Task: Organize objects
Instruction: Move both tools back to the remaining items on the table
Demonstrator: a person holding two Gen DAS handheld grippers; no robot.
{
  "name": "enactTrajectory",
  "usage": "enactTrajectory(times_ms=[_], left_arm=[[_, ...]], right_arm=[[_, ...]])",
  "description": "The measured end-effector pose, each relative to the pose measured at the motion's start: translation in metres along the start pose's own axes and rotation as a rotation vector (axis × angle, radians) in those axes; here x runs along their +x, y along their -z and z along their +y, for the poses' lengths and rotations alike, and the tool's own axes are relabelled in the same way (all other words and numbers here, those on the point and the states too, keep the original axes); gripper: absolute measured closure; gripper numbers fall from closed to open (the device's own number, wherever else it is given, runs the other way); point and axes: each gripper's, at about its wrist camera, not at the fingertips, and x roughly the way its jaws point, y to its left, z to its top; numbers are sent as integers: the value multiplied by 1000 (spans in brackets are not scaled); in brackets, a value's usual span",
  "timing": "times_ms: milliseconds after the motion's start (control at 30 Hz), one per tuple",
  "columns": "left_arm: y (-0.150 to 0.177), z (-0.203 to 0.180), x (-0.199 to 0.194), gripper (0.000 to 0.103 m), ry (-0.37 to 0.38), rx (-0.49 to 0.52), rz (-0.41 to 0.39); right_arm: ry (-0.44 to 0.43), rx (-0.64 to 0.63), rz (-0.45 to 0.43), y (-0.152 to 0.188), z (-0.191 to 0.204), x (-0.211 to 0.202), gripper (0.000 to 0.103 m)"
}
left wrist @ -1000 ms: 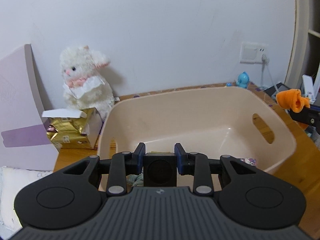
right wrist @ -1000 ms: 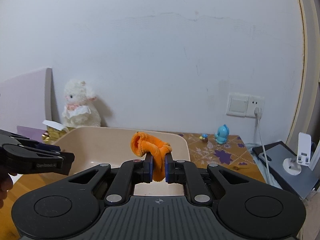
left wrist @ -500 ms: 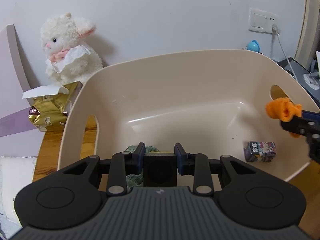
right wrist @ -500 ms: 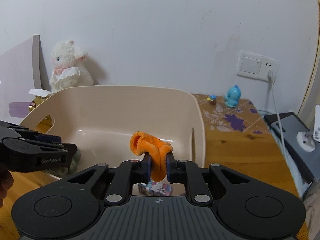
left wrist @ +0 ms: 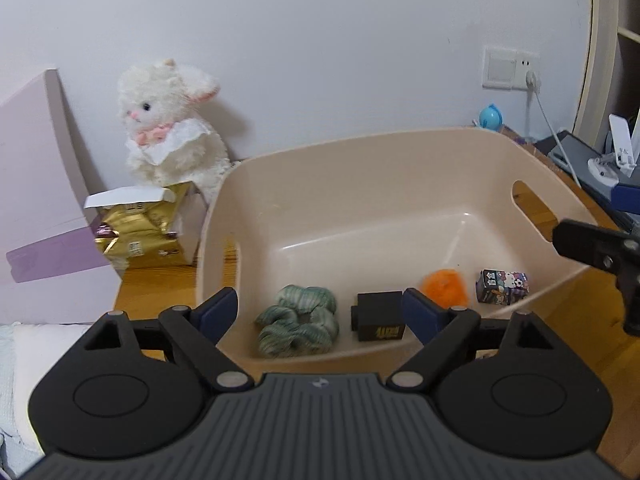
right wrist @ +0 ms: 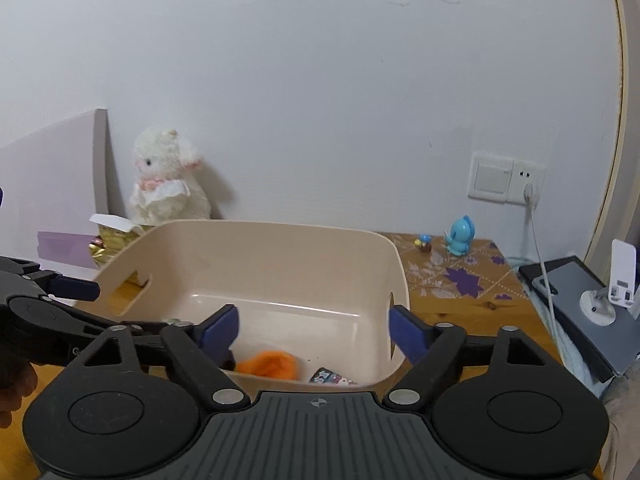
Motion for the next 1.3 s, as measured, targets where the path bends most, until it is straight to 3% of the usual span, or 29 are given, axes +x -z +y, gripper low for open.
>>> enactTrajectory(times_ms=[133,533,967,1300], left_arm=[[7,9,-26,7,3,-21,-26],[51,29,-62,7,-1,7,-9],[98,42,-33,6,48,57,132],[119,35,0,6,114,105,211]], right_arm=[[-3,-20,-16,6,12,-21,7],[-25,-35,29,38,32,-50,0],[-42,-38,236,100,42,-23,0],[-85,-67,349,127,55,7,0]])
